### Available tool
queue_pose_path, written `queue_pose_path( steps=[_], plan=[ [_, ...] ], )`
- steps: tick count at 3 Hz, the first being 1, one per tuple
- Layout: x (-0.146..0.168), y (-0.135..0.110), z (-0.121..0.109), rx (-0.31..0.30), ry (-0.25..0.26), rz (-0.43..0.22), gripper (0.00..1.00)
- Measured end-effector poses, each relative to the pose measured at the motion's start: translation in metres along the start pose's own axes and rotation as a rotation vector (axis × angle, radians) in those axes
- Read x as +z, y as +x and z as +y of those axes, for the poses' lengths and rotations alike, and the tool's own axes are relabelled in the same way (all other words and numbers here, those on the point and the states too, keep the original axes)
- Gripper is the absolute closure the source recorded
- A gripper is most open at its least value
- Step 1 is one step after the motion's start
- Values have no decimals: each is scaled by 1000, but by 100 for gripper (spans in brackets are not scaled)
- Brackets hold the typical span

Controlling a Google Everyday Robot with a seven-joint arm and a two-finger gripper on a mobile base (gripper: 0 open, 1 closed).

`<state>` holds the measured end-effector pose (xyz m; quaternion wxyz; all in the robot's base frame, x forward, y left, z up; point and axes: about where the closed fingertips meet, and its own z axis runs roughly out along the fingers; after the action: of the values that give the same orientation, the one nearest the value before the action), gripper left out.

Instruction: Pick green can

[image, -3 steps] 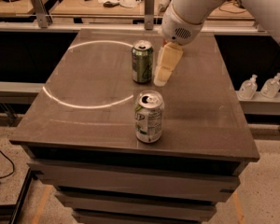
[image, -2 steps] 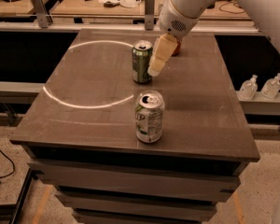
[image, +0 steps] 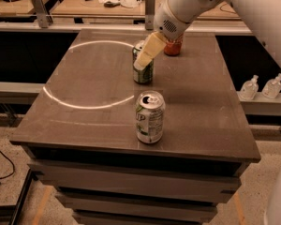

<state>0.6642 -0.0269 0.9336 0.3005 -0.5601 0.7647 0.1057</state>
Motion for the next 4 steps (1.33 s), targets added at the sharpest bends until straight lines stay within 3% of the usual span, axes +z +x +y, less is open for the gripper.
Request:
queue_pose_path(
  steps=[2,4],
  plan=[
    [17,10,2,105,-24,-24,47],
    [28,4,5,102,-102,-68,94]
  ],
)
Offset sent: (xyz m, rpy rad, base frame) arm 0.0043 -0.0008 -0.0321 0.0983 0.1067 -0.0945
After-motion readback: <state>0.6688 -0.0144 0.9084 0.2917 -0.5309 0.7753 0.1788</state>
